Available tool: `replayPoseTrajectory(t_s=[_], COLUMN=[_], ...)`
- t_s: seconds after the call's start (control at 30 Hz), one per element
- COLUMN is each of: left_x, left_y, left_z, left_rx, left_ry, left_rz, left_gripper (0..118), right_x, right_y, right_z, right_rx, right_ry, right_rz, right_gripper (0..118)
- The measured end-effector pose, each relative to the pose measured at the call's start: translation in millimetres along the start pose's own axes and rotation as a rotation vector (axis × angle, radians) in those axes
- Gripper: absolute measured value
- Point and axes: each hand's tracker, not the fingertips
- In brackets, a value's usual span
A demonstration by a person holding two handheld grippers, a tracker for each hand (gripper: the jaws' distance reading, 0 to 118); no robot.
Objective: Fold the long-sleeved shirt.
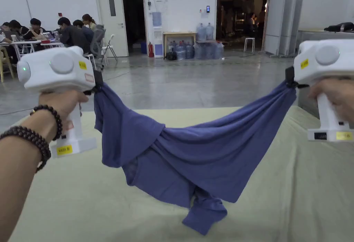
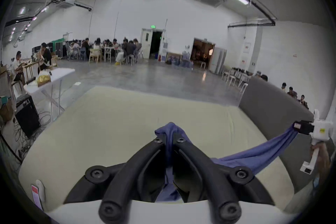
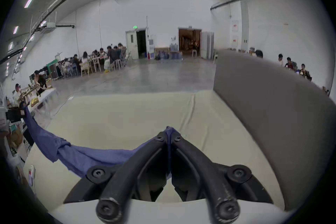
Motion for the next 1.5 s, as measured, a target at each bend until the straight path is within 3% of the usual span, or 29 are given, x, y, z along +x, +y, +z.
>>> replayPoseTrajectory(t_s=[0.2,0.3,0.4,0.63,0.8,0.93,0.97,1.0,1.03,1.07,1.17,1.2,1.23,1.27,1.3,1.37,1.43,1.5], left_x=[-19.7,-29.2,-30.1,-37.1,-56.4,-63.3,-64.3,-66.1,-67.4,-68.5,-62.7,-59.4,-47.8,-43.1,-38.9,-56.7,-47.7,-41.1], left_y=[-75.2,-123.1,-188.3,-342.0,-384.6,-387.4,-387.6,-383.6,-377.2,-369.7,-351.7,-345.7,-344.2,-342.7,-341.8,-341.0,-335.0,-328.5], left_z=[46.8,89.5,134.3,201.7,210.7,209.1,210.1,209.7,211.8,213.6,241.9,250.4,262.2,271.5,278.7,264.1,261.0,244.5], left_rx=[0.005,0.006,-0.043,-0.333,-0.454,-0.476,-0.468,-0.457,-0.446,-0.445,-0.329,-0.316,-0.33,-0.306,-0.267,-0.218,-0.262,-0.262], left_ry=[-0.094,-0.093,-0.069,-0.09,-0.049,-0.066,-0.07,-0.075,-0.081,-0.083,-0.098,-0.112,-0.099,-0.102,-0.141,-0.148,-0.205,-0.232], left_rz=[0.033,0.005,-0.043,-0.131,-0.179,-0.134,-0.125,-0.108,-0.096,-0.093,-0.105,-0.105,-0.103,-0.097,-0.1,-0.078,-0.09,-0.1], left_gripper=[0,0,0,0,0,0,4,40,86,117,114,105,75,23,0,0,0,0], right_x=[10.9,16.1,24.7,45.8,53.0,63.9,65.6,67.9,69.8,70.2,75.3,76.4,76.8,78.1,78.0,72.8,63.5,55.7], right_y=[-70.3,-115.3,-169.6,-319.5,-396.4,-431.6,-434.0,-433.1,-427.0,-421.0,-391.9,-385.3,-379.7,-376.7,-376.7,-384.8,-391.4,-397.0], right_z=[33.1,73.3,110.7,160.7,166.4,144.8,142.3,142.6,147.5,153.9,194.0,207.1,220.6,232.2,242.6,253.9,261.1,264.4], right_rx=[0.001,-0.006,-0.036,-0.289,-0.489,-0.564,-0.56,-0.542,-0.513,-0.488,-0.329,-0.302,-0.311,-0.311,-0.305,-0.3,-0.34,-0.331], right_ry=[0.051,0.102,0.145,0.213,0.18,0.144,0.138,0.13,0.104,0.075,0.046,0.032,0.034,0.059,0.092,0.084,0.124,0.119], right_rz=[0.049,0.101,0.096,0.136,0.24,0.212,0.2,0.178,0.161,0.15,0.115,0.085,0.05,0.02,0.006,-0.002,0.067,0.082], right_gripper=[0,0,0,0,0,3,18,59,93,109,108,87,46,0,0,0,0,0])
